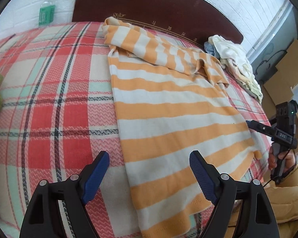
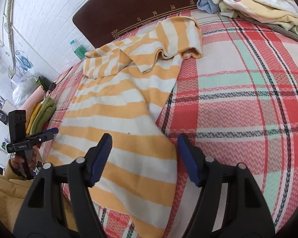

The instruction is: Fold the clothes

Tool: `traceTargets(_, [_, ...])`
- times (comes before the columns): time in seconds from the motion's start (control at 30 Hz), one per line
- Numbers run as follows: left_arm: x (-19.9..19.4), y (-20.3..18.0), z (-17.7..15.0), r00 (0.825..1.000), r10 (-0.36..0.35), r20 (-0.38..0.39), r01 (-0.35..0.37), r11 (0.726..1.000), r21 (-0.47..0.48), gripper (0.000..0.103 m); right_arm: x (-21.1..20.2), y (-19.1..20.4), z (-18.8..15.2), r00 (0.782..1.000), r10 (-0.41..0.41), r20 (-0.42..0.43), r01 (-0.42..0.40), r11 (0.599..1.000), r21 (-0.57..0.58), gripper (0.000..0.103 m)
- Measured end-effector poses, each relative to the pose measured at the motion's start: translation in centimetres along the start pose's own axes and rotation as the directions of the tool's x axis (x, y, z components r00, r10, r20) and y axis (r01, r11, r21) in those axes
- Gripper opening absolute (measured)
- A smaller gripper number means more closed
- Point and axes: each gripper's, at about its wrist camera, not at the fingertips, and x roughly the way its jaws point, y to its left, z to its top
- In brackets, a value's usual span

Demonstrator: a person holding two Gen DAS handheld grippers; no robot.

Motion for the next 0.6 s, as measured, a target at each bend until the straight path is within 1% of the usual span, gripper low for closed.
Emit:
traceTargets(0.2, [-0.2, -0.7, -1.5, 0.998, -0.024, -0.066, 0.025, 1.000, 0.018, 0.085, -0.1, -0.2, -1.5, 0.998, -0.025, -0.054, 0.023, 0.999, -0.040, 0.070])
traceTargets(0.3, [-0.2, -1.1, -2.3, 0.994, -0.035, -0.099, 0.038, 0.999, 0.026, 0.085, -0.9, -0.4, -2.4, 0.998, -0.008, -0.061, 0.005, 0.999, -0.044, 0.070])
traceTargets(0.33, [-0.3, -1.2, -2.5, 0.993, -0.039, -0.110, 0.042, 0.999, 0.029, 0.087, -1.1, -0.4, -2.7, 0.998, -0.003, -0.062, 0.000, 0.999, -0.047, 0.070])
traceTargets(0.37, [-0.3, -1.1, -2.9, 0.991, -0.067, -0.113, 0.070, 0.997, 0.015, 0.094, -1.3, -0.3, -3.0, 0.998, 0.002, -0.064, -0.005, 0.999, -0.050, 0.070])
traceTargets(0.43, [-0.4, -0.8, -3.5, 0.984, -0.145, -0.107, 0.143, 0.989, -0.030, 0.103, -1.8, -0.1, -3.7, 0.998, 0.020, -0.067, -0.023, 0.998, -0.052, 0.070])
traceTargets(0.57, [-0.2, -1.4, -3.6, 0.978, -0.178, -0.113, 0.171, 0.983, -0.069, 0.103, -2.4, 0.3, -4.9, 0.994, 0.078, -0.072, -0.080, 0.996, -0.027, 0.071])
traceTargets(0.6, [-0.1, -1.5, -3.7, 0.972, -0.203, -0.115, 0.194, 0.977, -0.085, 0.103, -2.4, 0.3, -5.2, 0.992, 0.101, -0.073, -0.103, 0.995, -0.017, 0.071])
